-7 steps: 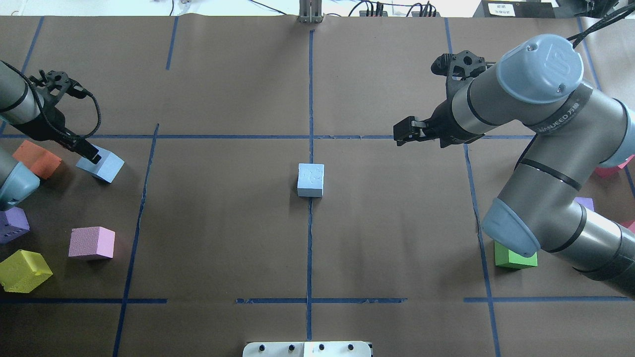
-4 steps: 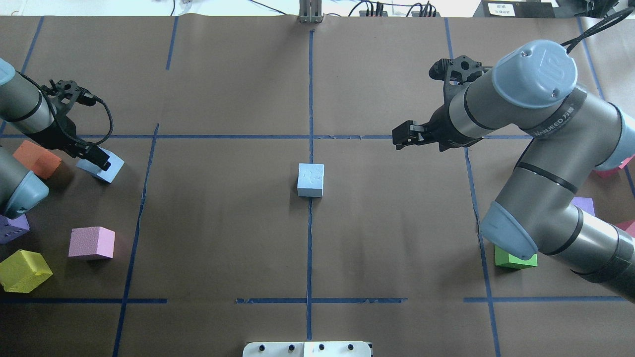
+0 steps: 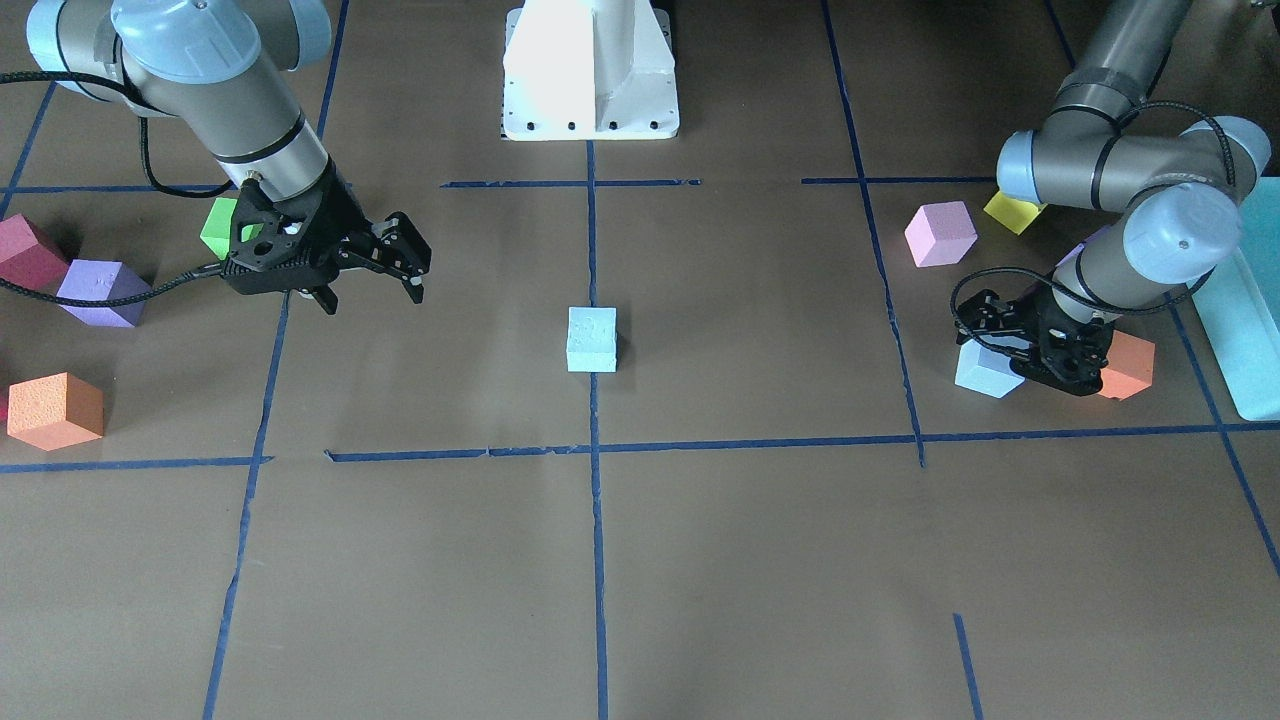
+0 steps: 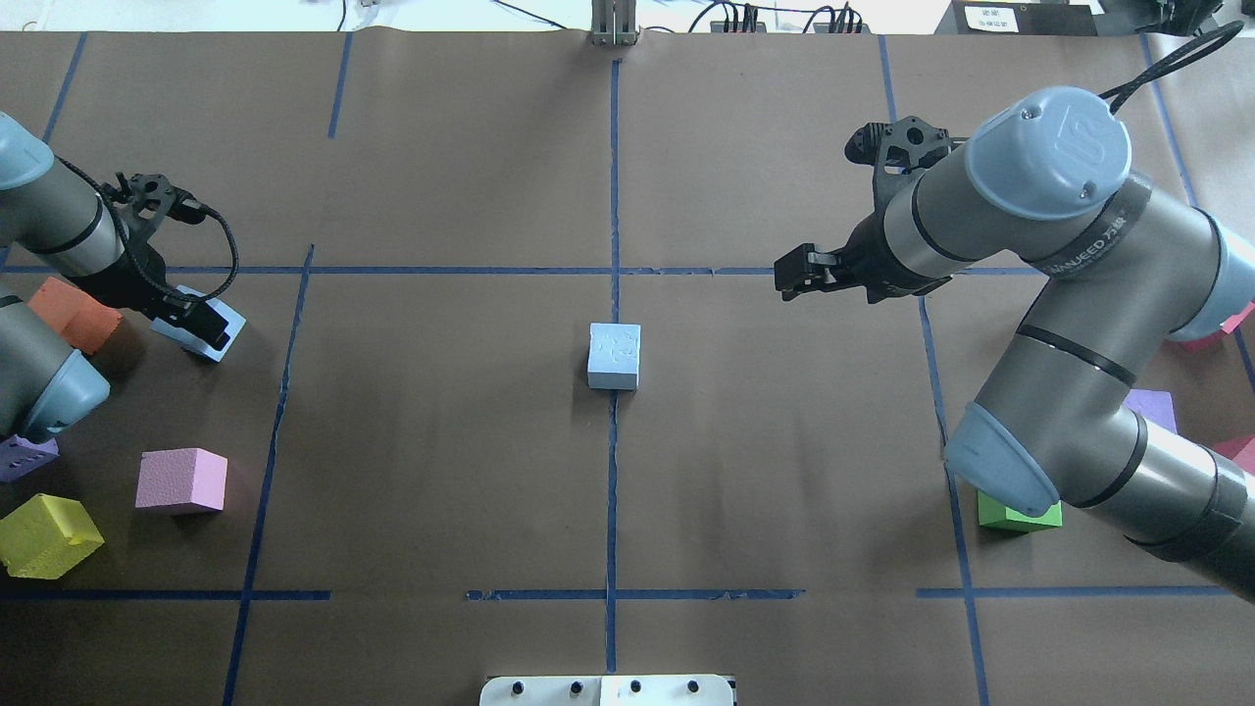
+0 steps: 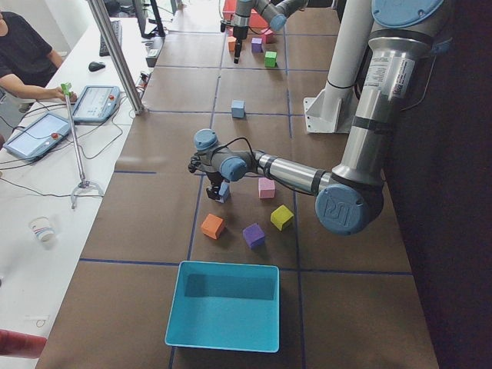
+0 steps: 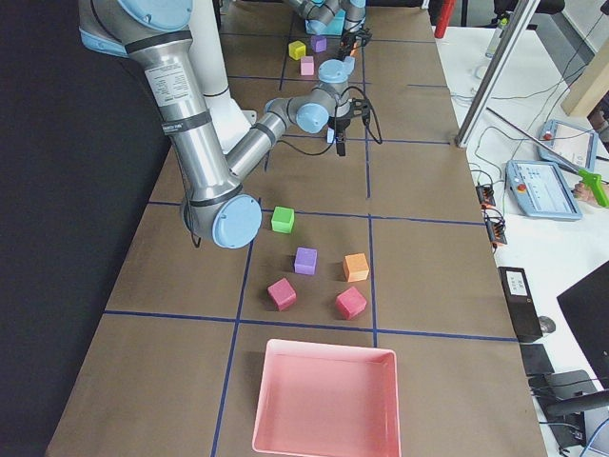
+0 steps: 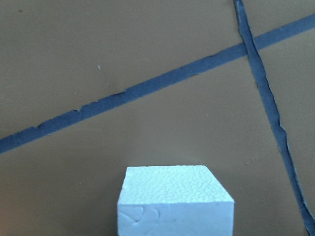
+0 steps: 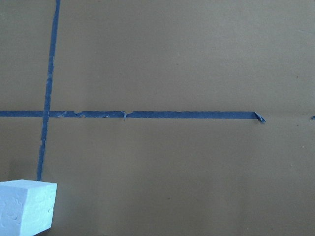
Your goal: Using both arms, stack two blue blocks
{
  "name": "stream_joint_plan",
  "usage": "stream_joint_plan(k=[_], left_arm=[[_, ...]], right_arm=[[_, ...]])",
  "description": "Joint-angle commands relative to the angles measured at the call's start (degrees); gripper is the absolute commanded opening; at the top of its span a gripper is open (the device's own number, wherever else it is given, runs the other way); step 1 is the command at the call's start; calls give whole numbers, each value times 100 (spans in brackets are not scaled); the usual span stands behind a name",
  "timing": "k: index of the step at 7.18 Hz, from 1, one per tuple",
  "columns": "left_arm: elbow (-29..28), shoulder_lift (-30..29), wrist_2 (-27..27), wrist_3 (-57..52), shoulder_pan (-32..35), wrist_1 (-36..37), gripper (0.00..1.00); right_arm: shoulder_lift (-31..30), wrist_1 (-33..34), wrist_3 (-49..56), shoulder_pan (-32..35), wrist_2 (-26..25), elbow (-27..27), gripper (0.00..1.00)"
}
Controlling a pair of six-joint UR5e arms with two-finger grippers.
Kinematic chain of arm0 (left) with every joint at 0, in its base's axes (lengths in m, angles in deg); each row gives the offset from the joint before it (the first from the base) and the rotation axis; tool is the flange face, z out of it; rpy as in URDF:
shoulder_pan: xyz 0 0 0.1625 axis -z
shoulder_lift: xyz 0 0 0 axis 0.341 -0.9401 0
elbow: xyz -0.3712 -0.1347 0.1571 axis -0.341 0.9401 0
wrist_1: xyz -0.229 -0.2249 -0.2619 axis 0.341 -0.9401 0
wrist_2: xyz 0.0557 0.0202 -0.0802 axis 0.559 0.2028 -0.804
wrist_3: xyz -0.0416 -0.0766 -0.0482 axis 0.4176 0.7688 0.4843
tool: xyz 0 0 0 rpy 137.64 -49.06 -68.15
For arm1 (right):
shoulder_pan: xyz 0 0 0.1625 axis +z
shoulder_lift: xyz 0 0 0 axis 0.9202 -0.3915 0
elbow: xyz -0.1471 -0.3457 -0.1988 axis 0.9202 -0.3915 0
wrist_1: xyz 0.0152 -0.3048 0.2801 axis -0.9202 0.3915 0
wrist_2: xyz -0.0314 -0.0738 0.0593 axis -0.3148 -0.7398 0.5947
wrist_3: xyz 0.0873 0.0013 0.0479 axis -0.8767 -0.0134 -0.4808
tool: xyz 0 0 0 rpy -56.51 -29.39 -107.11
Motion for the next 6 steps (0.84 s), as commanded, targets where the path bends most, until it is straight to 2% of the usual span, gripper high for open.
stream_joint_plan(k=[1, 2, 3, 5, 6], left_arm=[[-74, -142, 293, -5, -43, 18, 44], [22, -343, 391, 221, -34, 79, 15], [101, -928, 384, 1215, -51, 236, 9], [128, -2404, 497, 2486, -619, 1419, 9], [119, -2863, 742, 2883, -919, 1607, 9]], right_arm=[[-3, -9, 6, -53, -150, -53, 100], [6, -9, 15, -53, -150, -53, 100], [-3, -9, 32, -9, -124, 69, 100], [-178, 0, 180, 192, -71, 167, 100], [-213, 9, 408, 280, -71, 158, 100]])
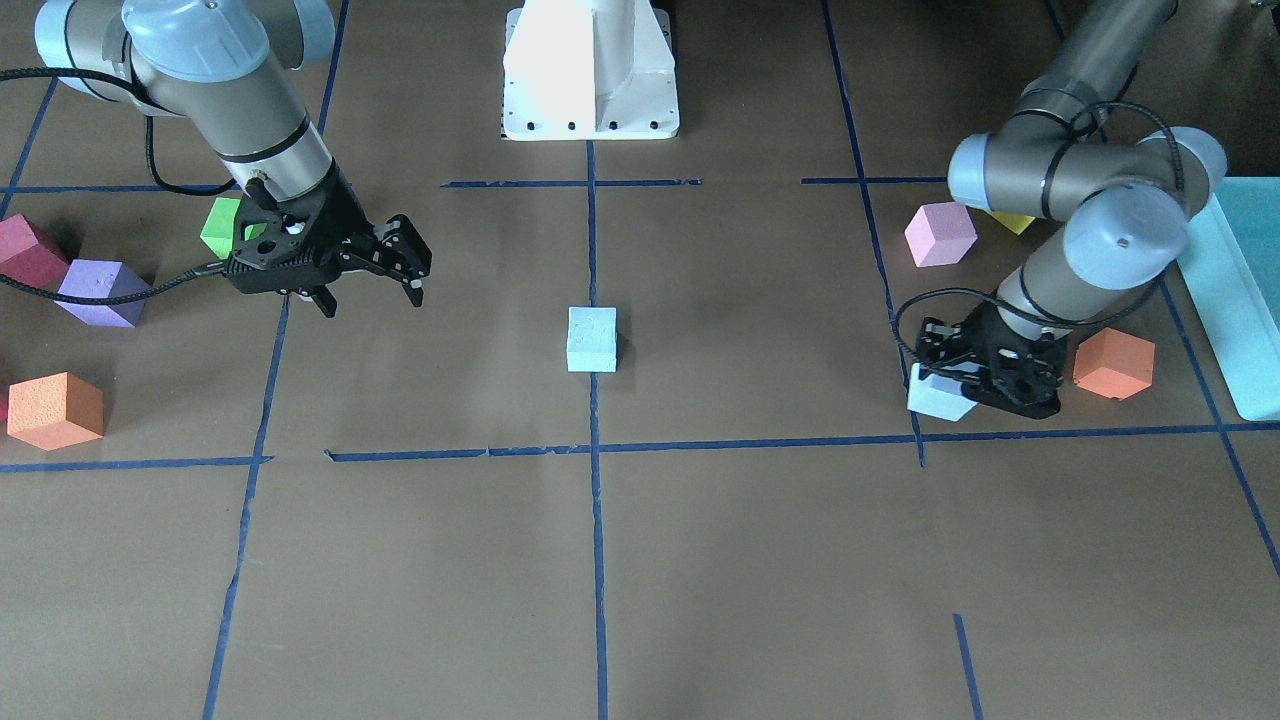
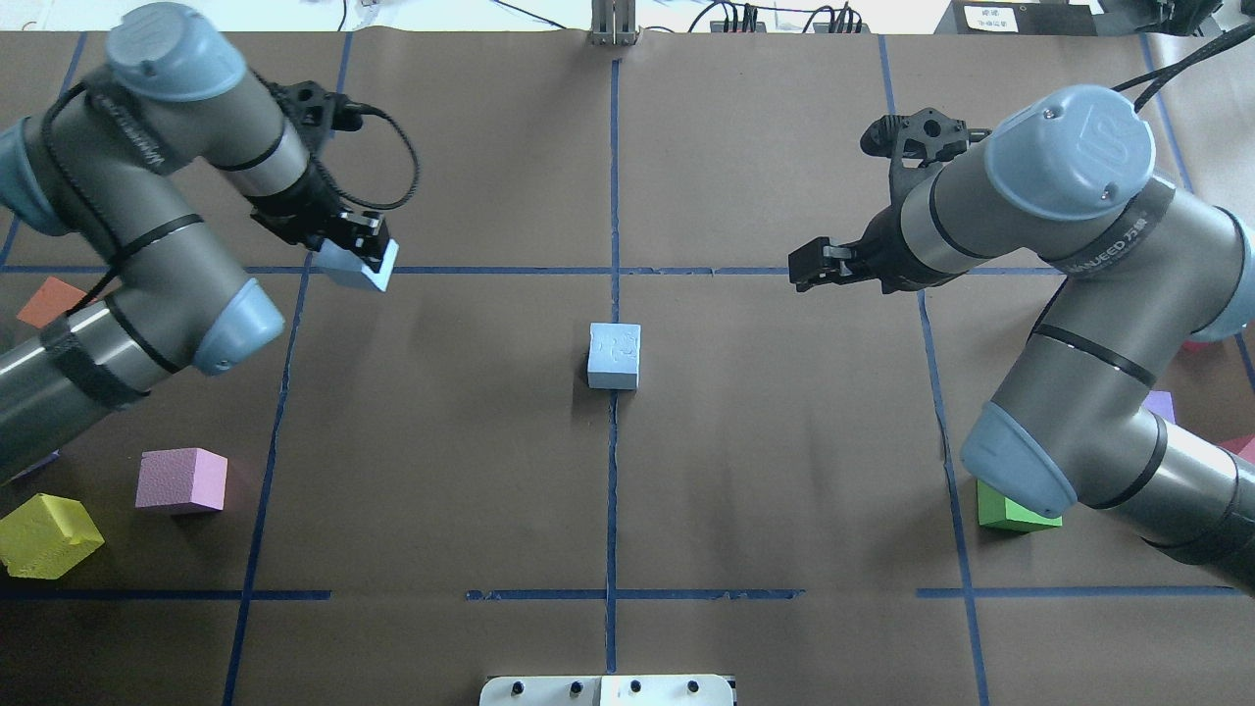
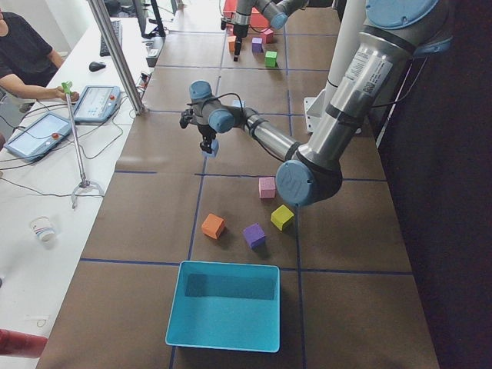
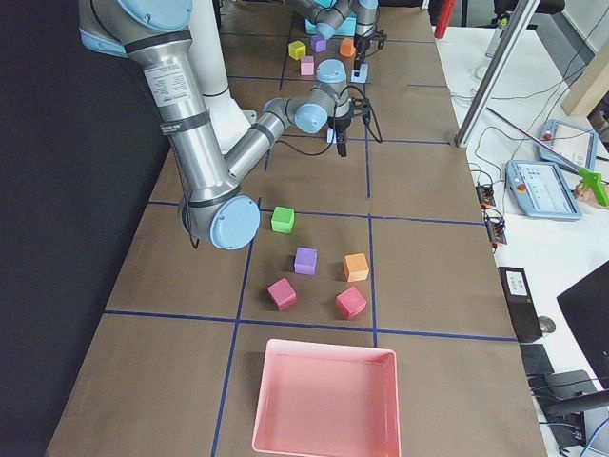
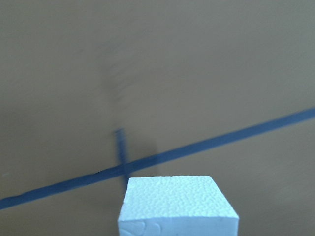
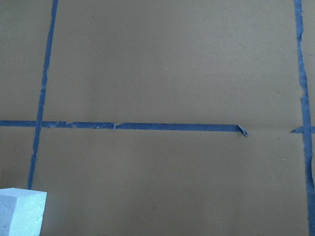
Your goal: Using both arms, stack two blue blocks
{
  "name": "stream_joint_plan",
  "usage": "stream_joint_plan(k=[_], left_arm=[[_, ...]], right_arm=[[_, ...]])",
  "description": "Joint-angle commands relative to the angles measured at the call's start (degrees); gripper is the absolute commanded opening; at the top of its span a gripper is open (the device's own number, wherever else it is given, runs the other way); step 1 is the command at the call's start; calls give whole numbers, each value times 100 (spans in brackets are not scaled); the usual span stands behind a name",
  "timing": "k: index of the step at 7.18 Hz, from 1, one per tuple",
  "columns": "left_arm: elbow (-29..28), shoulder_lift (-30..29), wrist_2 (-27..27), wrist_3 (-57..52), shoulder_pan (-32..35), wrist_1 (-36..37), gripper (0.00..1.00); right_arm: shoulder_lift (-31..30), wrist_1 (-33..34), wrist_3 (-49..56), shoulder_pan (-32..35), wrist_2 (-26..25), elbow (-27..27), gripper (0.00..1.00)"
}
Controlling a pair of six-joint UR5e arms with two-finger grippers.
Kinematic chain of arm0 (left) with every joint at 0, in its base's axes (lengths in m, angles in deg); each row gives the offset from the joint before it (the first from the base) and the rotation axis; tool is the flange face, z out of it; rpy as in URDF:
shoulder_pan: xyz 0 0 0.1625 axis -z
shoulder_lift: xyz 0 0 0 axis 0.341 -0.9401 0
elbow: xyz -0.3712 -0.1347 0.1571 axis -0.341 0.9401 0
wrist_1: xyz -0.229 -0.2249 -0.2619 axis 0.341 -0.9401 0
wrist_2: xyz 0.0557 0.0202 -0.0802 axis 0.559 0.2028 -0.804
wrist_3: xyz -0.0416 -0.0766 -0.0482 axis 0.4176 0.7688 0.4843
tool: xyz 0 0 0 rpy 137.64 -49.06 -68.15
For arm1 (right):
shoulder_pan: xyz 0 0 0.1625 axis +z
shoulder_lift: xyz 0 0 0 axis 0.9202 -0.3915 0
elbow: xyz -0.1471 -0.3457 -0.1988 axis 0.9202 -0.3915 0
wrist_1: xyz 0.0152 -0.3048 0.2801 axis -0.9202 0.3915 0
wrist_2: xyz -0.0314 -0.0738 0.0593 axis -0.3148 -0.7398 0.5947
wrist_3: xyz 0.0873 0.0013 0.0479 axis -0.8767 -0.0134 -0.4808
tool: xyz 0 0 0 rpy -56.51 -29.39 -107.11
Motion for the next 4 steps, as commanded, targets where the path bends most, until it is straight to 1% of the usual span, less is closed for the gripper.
stream_joint_plan(k=[1, 2, 3, 4], left_arm=[[-51, -1195, 399, 850, -671, 730, 9], [-69, -1609, 706, 1183, -988, 1229, 8], [-165, -1788, 978, 1491, -1313, 1278, 8], [-323, -1815, 981, 1468, -1386, 1226, 8]], right_arm=[[-116, 10, 314, 158, 15, 2, 100], [-117, 10, 315, 158, 15, -24, 100], [-117, 10, 315, 158, 15, -24, 100], [-117, 10, 315, 158, 6, -24, 100]])
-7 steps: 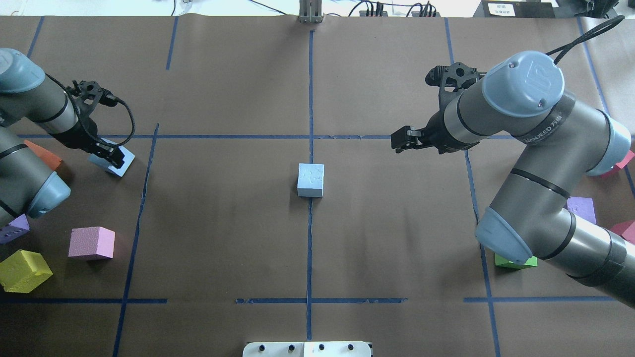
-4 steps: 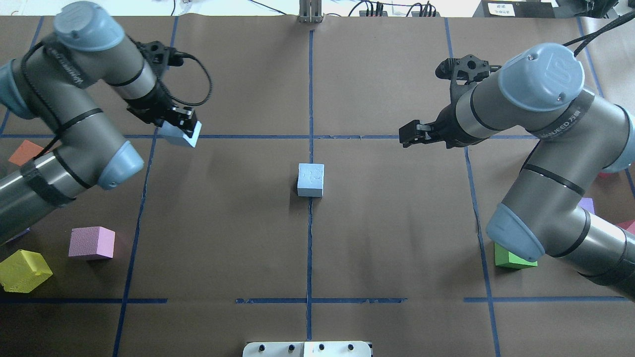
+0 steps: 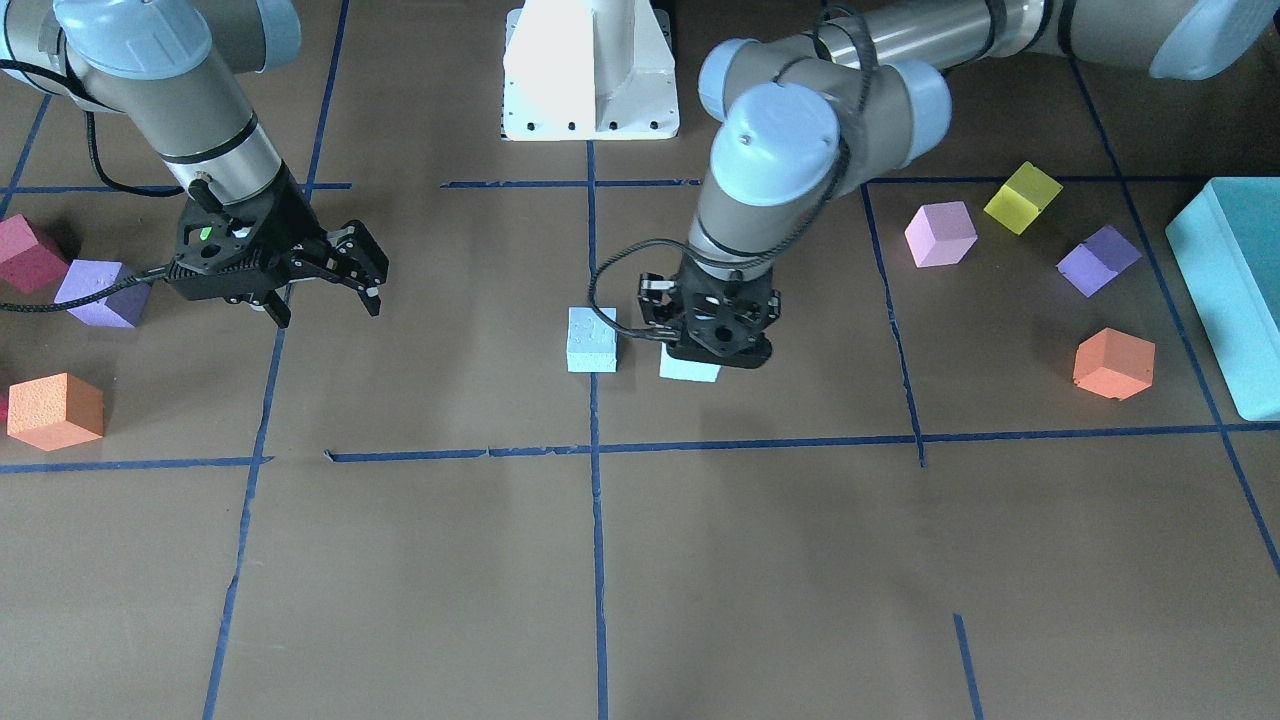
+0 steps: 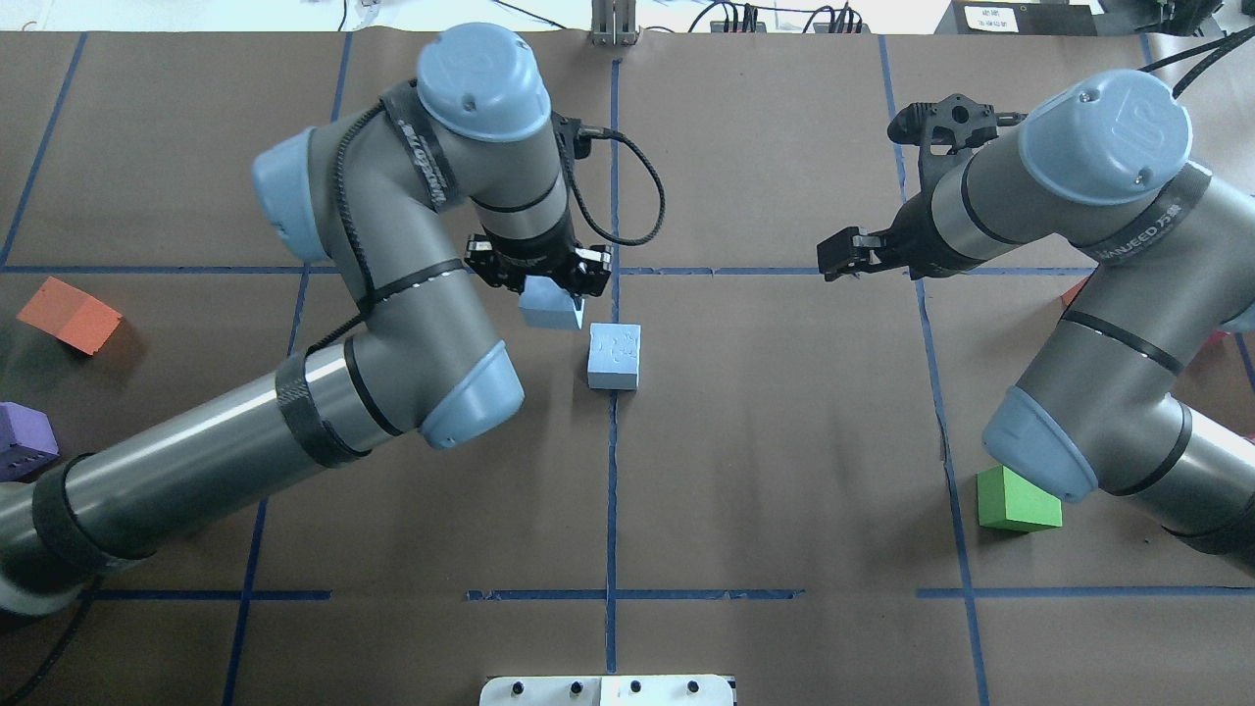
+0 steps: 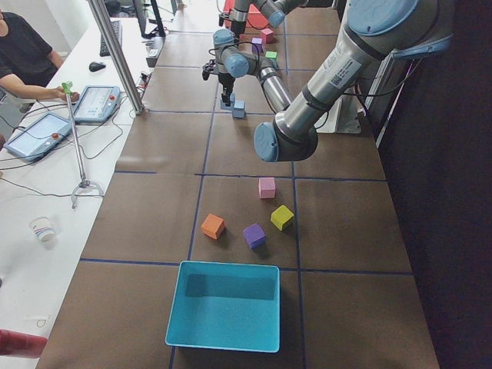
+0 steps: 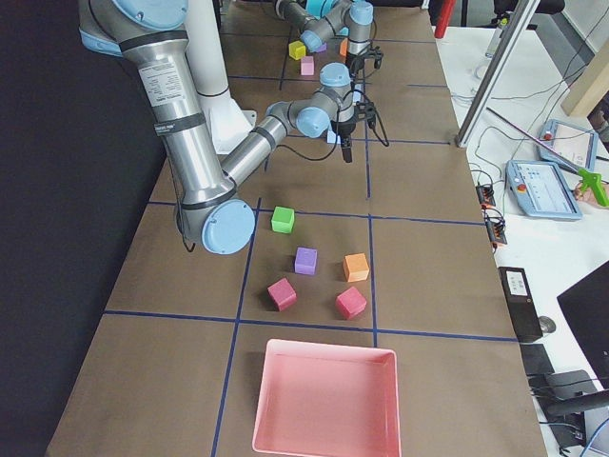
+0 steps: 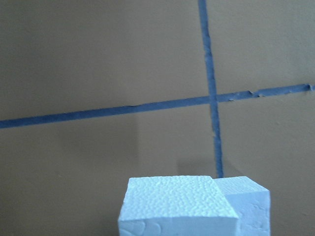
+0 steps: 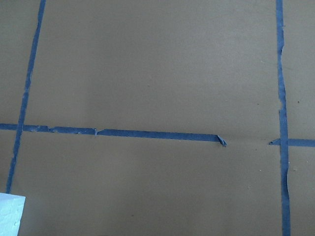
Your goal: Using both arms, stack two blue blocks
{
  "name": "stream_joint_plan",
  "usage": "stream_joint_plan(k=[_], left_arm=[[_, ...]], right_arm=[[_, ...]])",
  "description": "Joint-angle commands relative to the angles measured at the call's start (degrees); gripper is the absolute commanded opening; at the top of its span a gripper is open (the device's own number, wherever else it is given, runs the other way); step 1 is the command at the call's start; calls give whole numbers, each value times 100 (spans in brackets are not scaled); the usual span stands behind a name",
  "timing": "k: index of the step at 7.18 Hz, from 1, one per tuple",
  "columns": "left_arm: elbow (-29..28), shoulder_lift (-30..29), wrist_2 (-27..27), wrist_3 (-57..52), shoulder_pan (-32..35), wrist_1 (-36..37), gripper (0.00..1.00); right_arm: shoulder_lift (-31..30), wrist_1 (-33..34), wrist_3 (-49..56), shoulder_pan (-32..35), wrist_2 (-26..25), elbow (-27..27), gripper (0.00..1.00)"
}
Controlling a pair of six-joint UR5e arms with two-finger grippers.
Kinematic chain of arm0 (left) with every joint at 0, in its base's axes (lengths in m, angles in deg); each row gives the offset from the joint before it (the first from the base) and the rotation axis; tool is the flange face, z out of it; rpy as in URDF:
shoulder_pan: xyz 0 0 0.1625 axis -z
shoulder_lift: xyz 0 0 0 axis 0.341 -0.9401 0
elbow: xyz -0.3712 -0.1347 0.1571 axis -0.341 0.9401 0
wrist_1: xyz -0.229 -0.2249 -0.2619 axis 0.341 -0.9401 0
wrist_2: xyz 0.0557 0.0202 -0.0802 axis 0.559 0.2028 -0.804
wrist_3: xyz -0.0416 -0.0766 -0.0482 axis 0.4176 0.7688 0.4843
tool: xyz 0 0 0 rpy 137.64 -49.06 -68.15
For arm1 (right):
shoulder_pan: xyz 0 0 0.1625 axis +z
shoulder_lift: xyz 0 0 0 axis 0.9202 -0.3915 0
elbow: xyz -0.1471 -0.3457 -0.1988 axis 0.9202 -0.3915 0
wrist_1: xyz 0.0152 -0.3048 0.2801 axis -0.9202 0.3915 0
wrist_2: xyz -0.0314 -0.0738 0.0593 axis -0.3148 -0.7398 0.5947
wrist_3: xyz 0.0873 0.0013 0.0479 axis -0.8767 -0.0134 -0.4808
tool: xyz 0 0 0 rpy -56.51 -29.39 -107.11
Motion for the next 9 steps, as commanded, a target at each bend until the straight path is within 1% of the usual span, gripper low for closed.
stream_joint_plan(k=[1, 3, 6, 8, 9], left_arm=[[-297, -277, 144, 146, -345, 50, 9], [-666, -445, 135, 138, -364, -28, 11], [-729, -471, 135, 146, -391, -99, 18], [-983, -498, 135, 182, -391, -475, 20], [-992, -498, 135, 182, -391, -477, 20]], right_arm=[[-4, 0, -2, 4, -7, -13, 100], [-13, 0, -11, -4, -7, -13, 100], [-13, 0, -11, -4, -16, -22, 100], [-21, 0, -19, -13, -16, -22, 100], [-22, 0, -11, -5, -16, -22, 100]])
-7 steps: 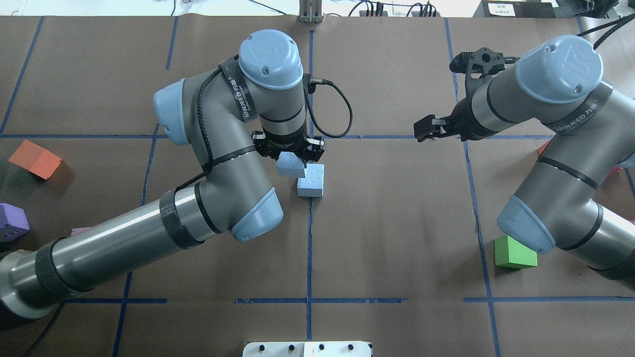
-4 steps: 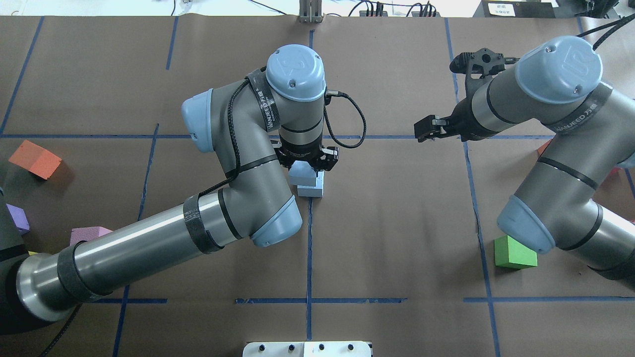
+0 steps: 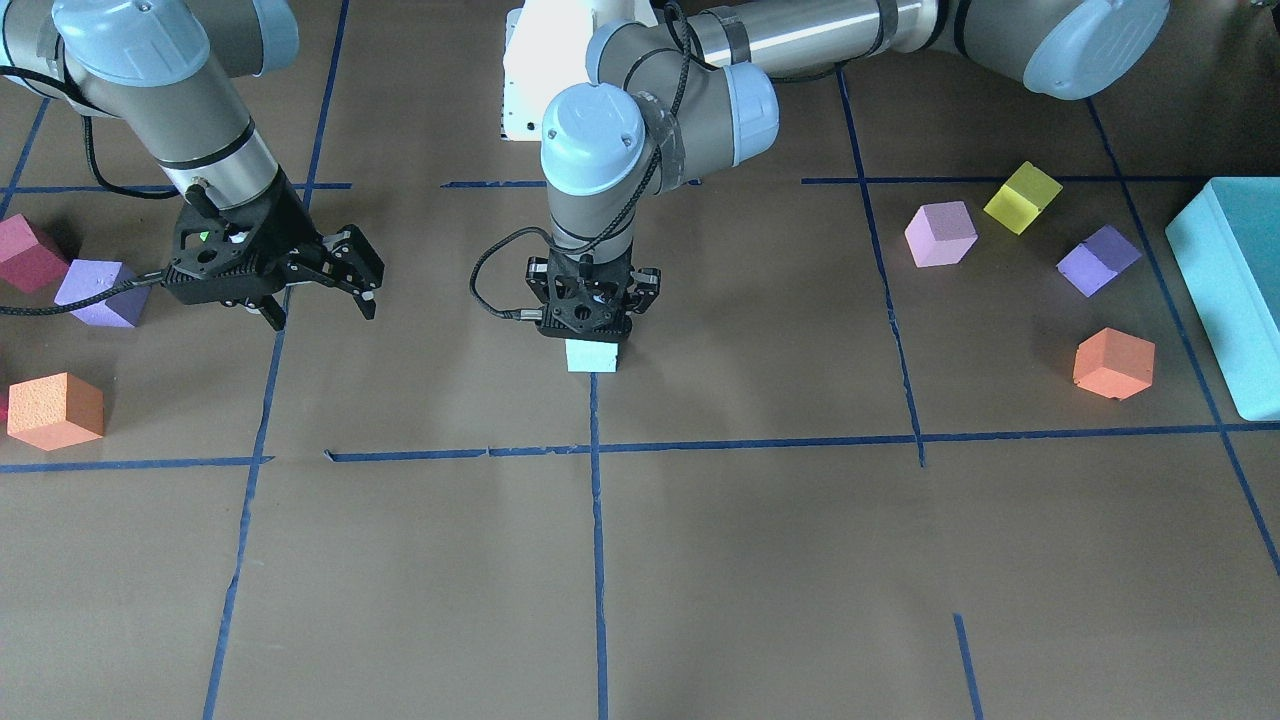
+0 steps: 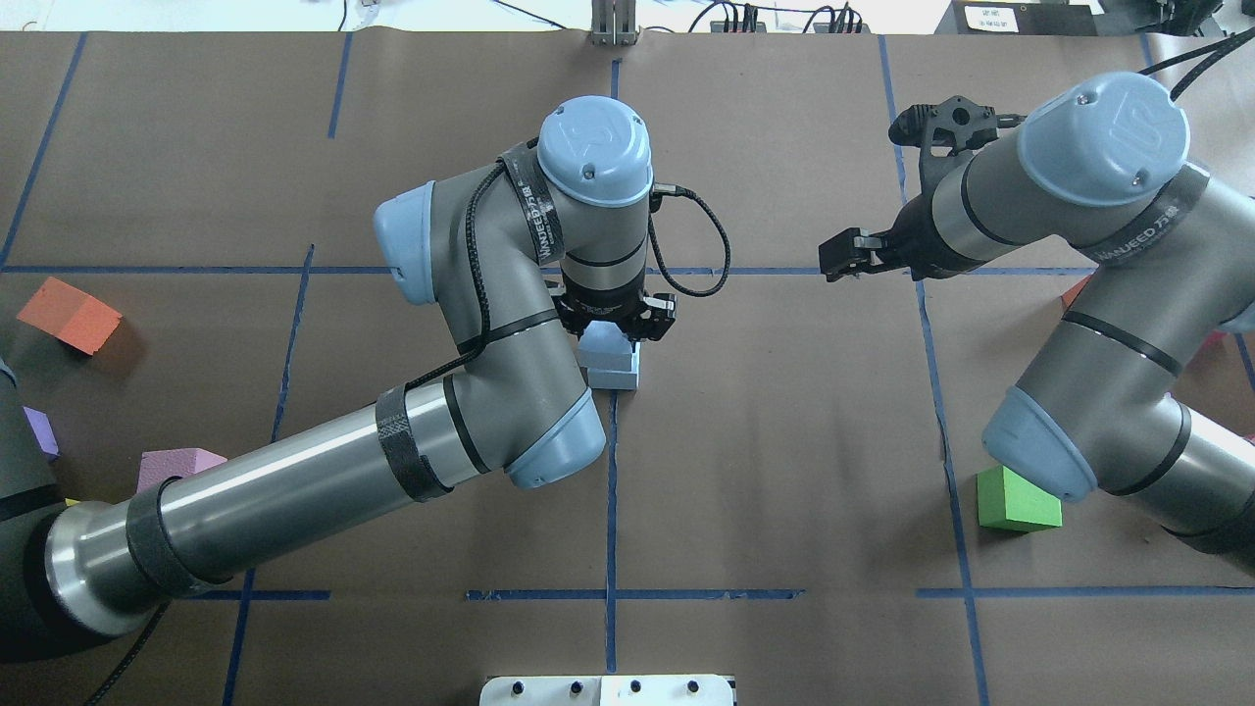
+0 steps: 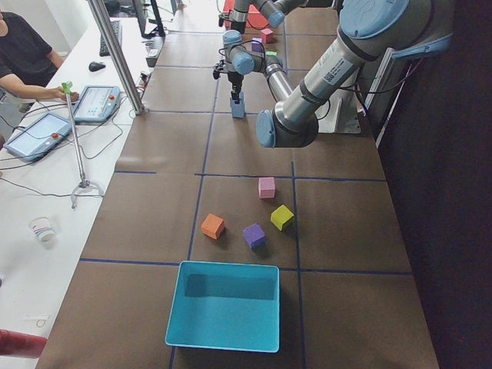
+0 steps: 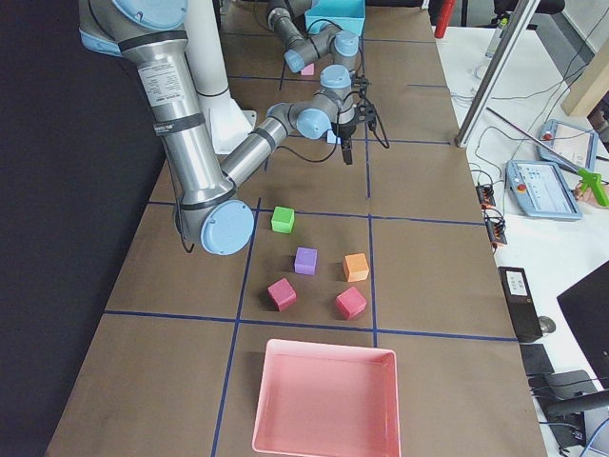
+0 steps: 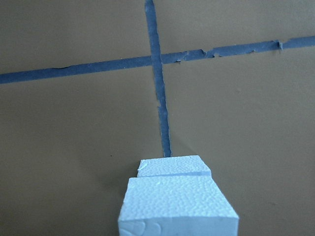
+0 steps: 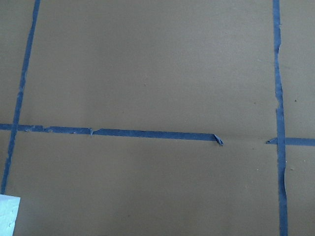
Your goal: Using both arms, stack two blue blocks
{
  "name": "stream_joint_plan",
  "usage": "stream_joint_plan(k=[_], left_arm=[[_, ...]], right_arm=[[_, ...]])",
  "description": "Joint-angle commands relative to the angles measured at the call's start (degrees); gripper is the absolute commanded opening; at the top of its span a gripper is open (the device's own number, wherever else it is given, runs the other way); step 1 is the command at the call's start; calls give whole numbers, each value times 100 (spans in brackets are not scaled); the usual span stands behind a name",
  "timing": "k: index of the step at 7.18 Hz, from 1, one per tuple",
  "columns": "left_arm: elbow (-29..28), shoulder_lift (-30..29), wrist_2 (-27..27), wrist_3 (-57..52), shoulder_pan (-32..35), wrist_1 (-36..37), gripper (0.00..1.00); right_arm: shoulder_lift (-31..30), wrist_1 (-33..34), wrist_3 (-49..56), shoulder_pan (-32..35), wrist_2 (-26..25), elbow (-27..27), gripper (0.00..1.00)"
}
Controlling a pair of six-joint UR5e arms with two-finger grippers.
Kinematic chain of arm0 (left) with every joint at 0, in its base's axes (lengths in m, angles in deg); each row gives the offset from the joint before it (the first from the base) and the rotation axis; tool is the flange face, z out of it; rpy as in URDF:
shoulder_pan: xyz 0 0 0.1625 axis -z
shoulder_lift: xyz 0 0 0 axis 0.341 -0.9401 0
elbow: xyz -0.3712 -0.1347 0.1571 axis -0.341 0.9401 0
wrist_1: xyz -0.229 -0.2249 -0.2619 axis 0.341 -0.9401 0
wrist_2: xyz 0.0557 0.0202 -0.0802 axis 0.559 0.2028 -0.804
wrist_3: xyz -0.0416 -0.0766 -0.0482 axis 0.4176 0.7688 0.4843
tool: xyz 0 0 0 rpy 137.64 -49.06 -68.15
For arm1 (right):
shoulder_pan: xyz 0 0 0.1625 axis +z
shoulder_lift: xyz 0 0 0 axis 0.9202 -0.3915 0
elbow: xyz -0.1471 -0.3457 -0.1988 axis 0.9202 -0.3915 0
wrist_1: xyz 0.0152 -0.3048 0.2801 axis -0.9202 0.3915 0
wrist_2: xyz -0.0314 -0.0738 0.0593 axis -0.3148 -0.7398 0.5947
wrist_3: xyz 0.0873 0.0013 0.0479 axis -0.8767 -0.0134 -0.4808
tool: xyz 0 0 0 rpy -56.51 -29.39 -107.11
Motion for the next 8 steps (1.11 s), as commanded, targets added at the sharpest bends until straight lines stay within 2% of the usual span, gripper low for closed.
stream_joint_plan(k=[1, 2, 3, 4, 5, 7, 8], left_arm=[[-58, -6, 0, 21, -7, -74, 23], [-58, 3, 0, 13, -7, -74, 30], [-50, 3, 0, 21, -7, -66, 32], [-41, 21, -9, 13, -7, -65, 71], [-15, 29, 0, 13, -7, -65, 99], [142, 38, 0, 21, 2, -22, 100], [753, 134, -9, 13, 141, 83, 100]], right_arm=[[-3, 0, -3, 4, 0, -9, 100], [-12, 0, -3, 4, 0, -18, 100], [-12, 0, -12, -5, 0, -18, 100], [-12, 0, -12, -5, 0, -26, 100], [-12, 0, -12, -5, 0, -35, 100], [-12, 0, -3, -5, 0, -35, 100], [-12, 0, 14, 21, 8, -44, 100]])
